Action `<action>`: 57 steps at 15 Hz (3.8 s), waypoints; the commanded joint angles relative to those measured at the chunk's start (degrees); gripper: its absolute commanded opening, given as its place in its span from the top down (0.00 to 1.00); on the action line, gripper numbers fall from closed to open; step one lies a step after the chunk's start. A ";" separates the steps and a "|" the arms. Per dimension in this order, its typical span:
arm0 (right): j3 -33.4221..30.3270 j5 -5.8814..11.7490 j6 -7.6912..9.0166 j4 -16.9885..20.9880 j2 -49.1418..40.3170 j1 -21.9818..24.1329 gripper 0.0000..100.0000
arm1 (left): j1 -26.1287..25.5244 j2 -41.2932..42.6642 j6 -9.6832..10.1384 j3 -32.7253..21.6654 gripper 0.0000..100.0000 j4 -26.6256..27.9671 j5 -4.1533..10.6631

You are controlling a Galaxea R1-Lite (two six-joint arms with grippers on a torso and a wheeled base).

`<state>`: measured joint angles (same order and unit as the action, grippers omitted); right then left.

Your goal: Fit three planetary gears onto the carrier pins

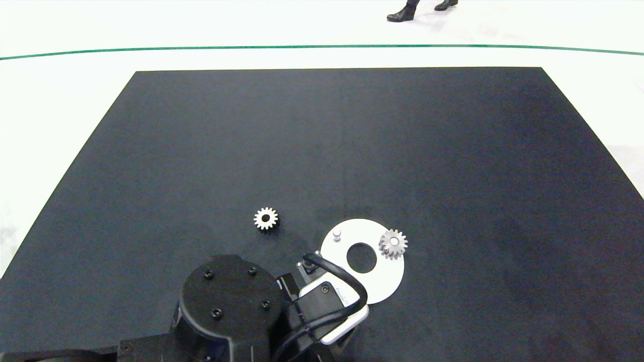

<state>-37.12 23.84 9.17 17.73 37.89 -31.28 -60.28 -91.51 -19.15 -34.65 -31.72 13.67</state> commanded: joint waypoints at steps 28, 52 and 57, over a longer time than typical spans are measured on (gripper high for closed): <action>-4.45 0.15 0.06 0.56 -0.53 -0.18 0.00 | 0.43 -8.94 -1.24 -12.64 0.93 7.02 3.21; -4.36 0.15 0.06 0.56 -0.53 -0.18 0.00 | 0.78 -9.91 -1.15 -10.44 0.93 2.45 3.21; -4.36 0.15 0.06 0.56 -0.45 -0.18 0.00 | 0.52 -10.17 -1.06 -10.00 0.93 2.01 3.21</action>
<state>-41.48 23.84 9.17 18.16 37.38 -31.44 -59.76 -101.55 -20.11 -44.73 -29.55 16.77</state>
